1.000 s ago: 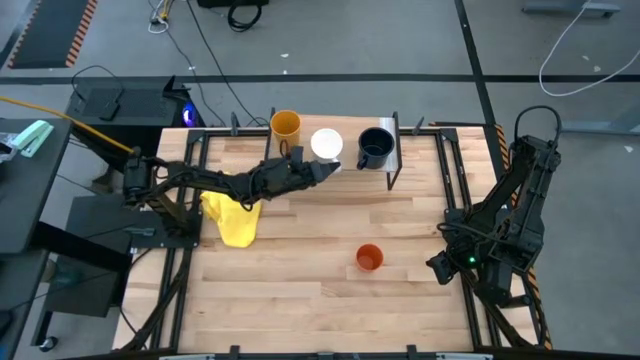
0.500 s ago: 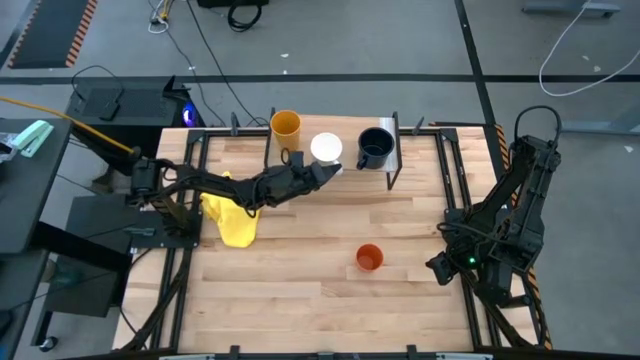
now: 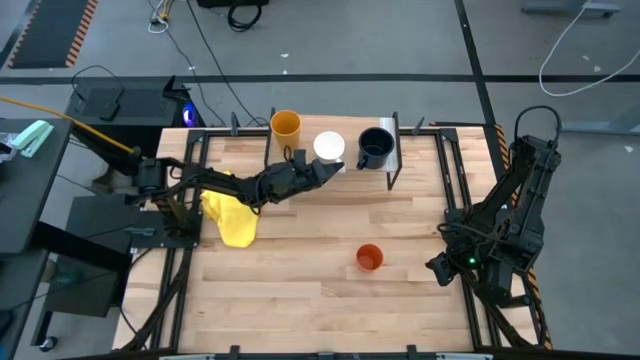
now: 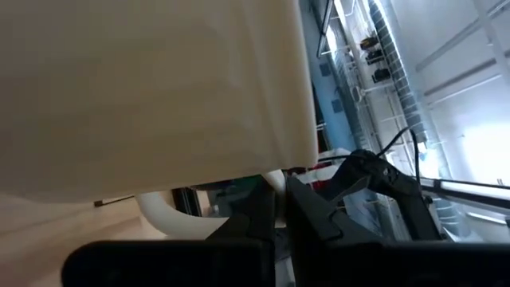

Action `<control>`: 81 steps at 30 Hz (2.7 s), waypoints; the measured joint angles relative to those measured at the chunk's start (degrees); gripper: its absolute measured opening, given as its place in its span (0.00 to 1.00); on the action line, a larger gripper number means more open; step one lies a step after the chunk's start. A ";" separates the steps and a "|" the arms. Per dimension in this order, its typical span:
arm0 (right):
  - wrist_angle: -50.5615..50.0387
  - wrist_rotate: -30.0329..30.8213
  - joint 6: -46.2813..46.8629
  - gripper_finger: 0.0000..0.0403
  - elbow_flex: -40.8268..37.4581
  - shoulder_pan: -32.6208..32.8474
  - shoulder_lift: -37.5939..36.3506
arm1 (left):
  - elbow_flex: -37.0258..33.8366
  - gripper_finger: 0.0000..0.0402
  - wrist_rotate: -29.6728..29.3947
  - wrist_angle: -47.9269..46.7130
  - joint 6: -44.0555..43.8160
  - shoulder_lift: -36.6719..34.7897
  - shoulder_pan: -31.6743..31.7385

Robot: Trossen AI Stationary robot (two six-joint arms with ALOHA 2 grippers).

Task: Stack small to large cups/mugs on shelf
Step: Put the white mug on the shelf, then put the orange cup on the shelf

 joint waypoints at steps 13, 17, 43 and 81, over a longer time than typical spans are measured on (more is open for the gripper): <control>-0.03 0.00 -0.11 0.26 0.00 0.00 0.00 | 0.00 0.06 1.86 -1.85 -2.70 0.22 2.43; -0.03 0.01 -0.12 0.26 0.00 0.00 0.01 | 0.00 0.06 2.02 -2.24 -2.51 0.22 2.64; -0.05 0.07 -0.13 0.26 0.00 0.00 0.00 | 0.07 0.20 3.59 -3.44 -4.78 0.22 3.13; -0.03 0.04 -0.72 0.26 0.00 0.00 0.00 | 0.00 0.39 4.60 -2.44 -4.48 0.26 1.91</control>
